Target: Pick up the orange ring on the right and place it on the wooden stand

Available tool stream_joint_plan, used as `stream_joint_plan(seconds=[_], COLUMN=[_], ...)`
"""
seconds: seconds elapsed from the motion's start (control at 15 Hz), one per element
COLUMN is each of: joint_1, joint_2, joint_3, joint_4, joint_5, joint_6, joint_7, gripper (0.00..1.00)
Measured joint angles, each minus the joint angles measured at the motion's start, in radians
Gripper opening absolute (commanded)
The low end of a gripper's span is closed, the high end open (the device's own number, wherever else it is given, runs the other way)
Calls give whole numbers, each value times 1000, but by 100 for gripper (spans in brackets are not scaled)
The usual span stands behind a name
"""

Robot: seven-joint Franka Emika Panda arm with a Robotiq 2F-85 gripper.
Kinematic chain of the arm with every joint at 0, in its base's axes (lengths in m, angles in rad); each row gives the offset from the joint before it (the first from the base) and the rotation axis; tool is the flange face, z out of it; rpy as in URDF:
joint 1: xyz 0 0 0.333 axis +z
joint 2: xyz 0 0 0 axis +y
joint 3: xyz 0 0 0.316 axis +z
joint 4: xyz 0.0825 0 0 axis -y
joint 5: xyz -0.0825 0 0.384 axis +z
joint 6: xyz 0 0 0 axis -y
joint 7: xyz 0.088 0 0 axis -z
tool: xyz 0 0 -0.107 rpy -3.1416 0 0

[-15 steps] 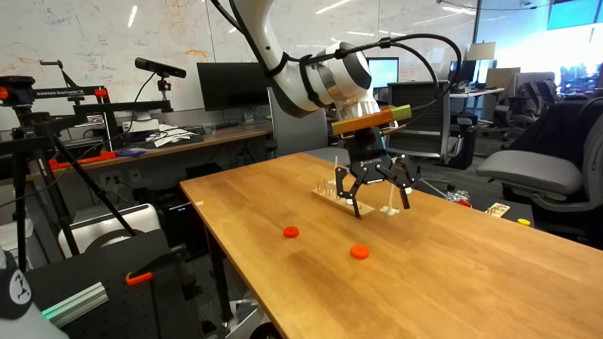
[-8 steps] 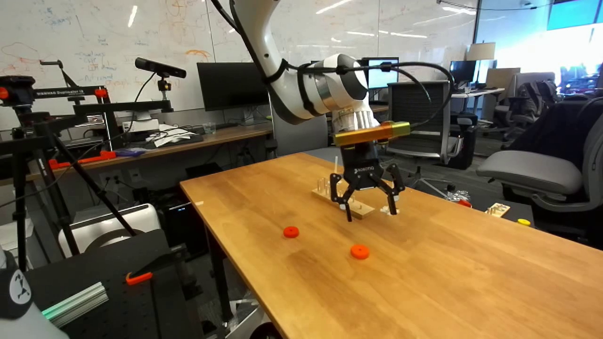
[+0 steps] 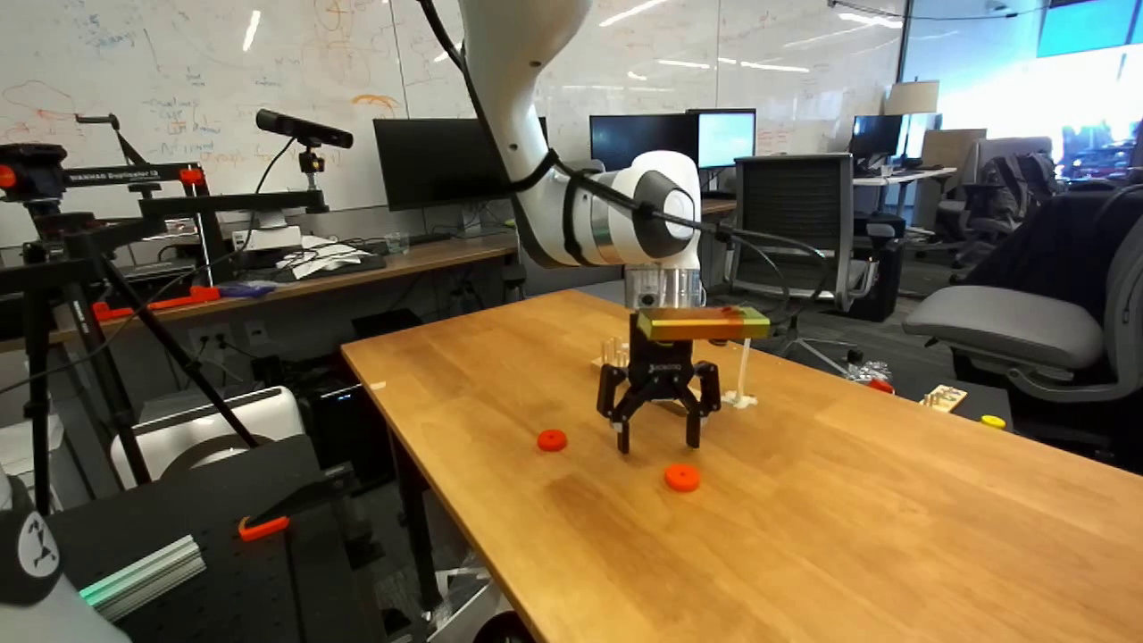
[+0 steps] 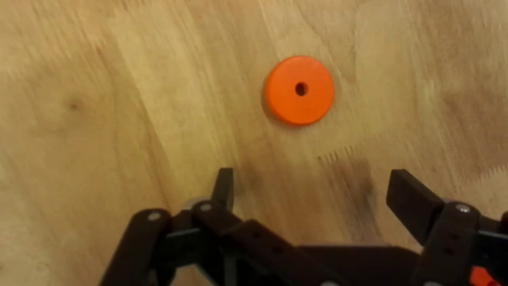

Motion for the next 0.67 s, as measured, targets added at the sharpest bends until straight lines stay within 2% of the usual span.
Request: stream_joint_plan(seconds=[0.33, 0.67], joint_1=[-132, -230], joint_2=[28, 30], joint_3=[61, 117], joint_4=[-31, -57], joint_5=[175, 325], joint_6=[124, 159], joint_7=[-265, -464], gripper=[100, 100])
